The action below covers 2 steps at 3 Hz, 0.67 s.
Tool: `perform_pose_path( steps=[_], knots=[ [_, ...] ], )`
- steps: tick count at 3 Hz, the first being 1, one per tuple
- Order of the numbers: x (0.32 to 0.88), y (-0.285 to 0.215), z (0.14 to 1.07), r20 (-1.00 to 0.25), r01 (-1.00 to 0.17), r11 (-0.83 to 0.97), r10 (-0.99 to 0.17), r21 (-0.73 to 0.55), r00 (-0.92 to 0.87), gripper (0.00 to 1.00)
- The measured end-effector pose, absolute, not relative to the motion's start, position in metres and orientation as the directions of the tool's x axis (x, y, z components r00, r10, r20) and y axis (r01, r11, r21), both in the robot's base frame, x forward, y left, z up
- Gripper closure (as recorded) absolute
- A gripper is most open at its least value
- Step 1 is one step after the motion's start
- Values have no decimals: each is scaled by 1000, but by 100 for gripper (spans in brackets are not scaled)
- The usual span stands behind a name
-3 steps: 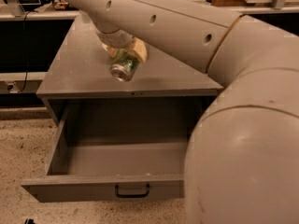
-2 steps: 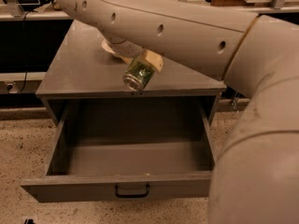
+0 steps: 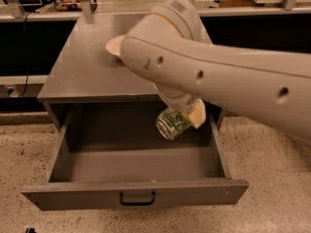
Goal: Place green can into top drawer
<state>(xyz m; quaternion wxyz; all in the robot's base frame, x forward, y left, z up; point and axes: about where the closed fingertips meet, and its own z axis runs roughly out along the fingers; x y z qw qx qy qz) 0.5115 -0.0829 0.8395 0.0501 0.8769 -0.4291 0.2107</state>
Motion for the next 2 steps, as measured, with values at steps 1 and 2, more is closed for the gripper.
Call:
perform_pose_path(
  steps=[1, 2],
  knots=[
    [511, -92, 823, 411, -794, -599, -753, -103, 514, 100],
    [513, -90, 827, 396, -784, -610, -752, -117, 526, 100]
  ],
)
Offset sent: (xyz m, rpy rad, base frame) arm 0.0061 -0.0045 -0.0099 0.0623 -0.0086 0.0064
